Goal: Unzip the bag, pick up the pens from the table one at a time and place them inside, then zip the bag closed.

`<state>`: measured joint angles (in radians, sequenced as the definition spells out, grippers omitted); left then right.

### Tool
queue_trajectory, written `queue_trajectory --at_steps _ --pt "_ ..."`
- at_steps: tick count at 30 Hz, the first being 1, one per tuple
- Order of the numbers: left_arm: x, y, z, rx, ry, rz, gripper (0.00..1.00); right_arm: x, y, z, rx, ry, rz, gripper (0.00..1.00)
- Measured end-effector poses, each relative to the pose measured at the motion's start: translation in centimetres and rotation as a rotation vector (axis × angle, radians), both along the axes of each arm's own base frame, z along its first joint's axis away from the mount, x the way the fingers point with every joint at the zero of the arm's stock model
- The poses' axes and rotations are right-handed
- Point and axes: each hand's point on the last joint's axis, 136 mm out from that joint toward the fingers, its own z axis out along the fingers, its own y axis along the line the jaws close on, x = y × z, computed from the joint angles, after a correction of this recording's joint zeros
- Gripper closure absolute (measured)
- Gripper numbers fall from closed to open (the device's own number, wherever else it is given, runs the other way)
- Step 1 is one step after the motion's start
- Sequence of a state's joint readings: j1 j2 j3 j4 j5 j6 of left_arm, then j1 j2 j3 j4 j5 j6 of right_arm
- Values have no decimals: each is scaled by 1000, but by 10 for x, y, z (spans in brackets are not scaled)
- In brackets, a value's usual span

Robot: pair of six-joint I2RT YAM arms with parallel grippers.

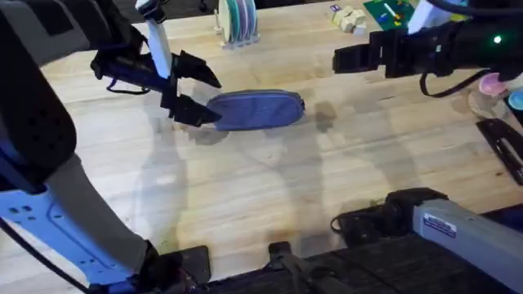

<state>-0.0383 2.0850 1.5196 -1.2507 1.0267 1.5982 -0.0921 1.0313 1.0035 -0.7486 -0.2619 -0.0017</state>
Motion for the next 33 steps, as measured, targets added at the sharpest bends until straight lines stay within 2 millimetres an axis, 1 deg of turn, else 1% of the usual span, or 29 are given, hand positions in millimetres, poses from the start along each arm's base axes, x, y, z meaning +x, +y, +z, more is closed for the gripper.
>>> queue_trajectory --at_steps 6,9,11,16,19,26,33 --pt "1 5 -5 52 -12 -13 4 0 0 0 -2 -1 2 4" --pt "3 8 3 78 -54 -18 4 0 0 0 -2 -1 2 4" --pt "4 10 17 95 -105 -19 4 0 0 0 -2 -1 2 4" --pt "8 16 67 151 -262 5 3 0 0 0 -2 -1 2 4" --pt "8 22 89 210 -307 46 4 0 0 0 -2 -1 2 4" --pt "2 42 112 355 -293 188 4 0 0 0 -2 -1 2 4" --pt "1 55 136 414 -226 408 5 0 0 0 -1 -1 2 4"
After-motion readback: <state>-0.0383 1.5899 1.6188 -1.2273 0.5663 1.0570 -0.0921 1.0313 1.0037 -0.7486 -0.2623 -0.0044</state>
